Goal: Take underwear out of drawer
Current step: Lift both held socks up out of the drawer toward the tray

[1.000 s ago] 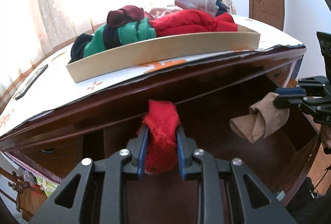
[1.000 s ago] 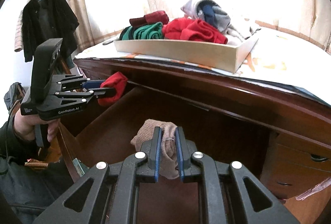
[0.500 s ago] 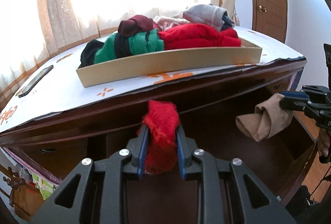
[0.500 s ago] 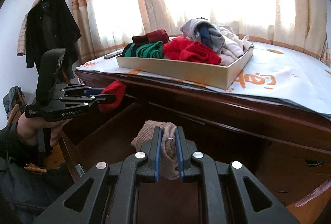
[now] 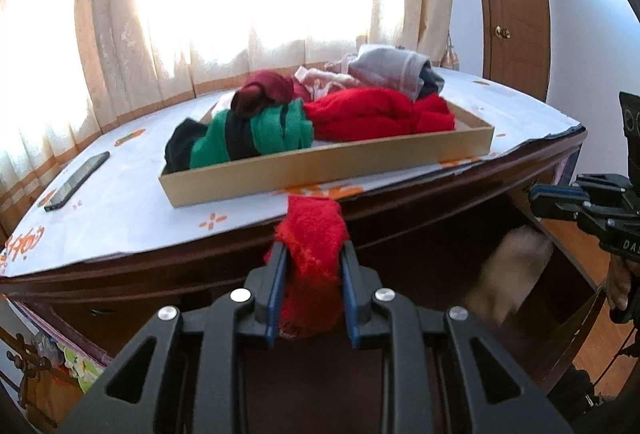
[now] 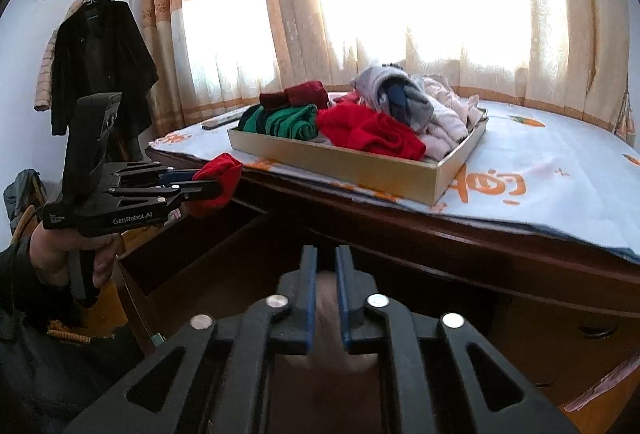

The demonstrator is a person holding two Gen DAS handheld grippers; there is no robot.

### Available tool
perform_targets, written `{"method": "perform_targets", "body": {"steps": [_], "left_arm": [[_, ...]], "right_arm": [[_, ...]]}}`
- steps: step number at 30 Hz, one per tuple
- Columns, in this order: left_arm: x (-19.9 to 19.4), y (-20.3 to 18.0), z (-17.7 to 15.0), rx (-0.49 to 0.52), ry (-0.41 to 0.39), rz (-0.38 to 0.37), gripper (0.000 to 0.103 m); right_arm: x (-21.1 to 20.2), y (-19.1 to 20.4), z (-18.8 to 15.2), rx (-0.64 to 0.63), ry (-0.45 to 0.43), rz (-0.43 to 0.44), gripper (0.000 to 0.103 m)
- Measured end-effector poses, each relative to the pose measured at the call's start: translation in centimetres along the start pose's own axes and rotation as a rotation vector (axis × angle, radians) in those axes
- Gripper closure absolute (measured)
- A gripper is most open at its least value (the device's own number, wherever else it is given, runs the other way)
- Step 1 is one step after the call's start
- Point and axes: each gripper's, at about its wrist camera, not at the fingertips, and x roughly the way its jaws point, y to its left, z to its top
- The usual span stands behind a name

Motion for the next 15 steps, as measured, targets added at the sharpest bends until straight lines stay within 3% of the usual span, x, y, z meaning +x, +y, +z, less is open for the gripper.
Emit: {"method": "perform_targets", "body": {"steps": [5, 9, 10, 11, 13, 15], "left_arm": [[-0.4, 0.1, 0.5, -0.001, -0.01, -0.001, 0.079], [-0.4, 0.1, 0.2, -0.002, -0.002, -0.007, 0.079], [-0.3, 0.0, 0.1, -0.005, 0.001, -0.01, 0.079], [-0.2, 0.0, 0.0, -0.006, 0.004, -0.014, 0.079], [0.0, -0.2, -0.1, -0.003, 0.012, -0.022, 0.079], [0.2, -0.4, -0.3, 0.0, 0.018, -0.028, 0.079]], "right_arm": [[0.5, 0.1, 1.0, -0.005, 0.043, 0.024, 0.094], [2.8, 0.0, 0.5, -0.019, 0.257, 0.043, 0.092], [3.8, -0.2, 0.0, -0.021, 0.347, 0.032, 0.083], [4.3, -0.3, -0.4, -0.039, 0.393, 0.002, 0.065], [5.2, -0.6, -1.5, -0.082, 0.475, -0.051, 0.04], [6.0, -0.8, -2.1, -0.1, 0.532, -0.084, 0.04]]}}
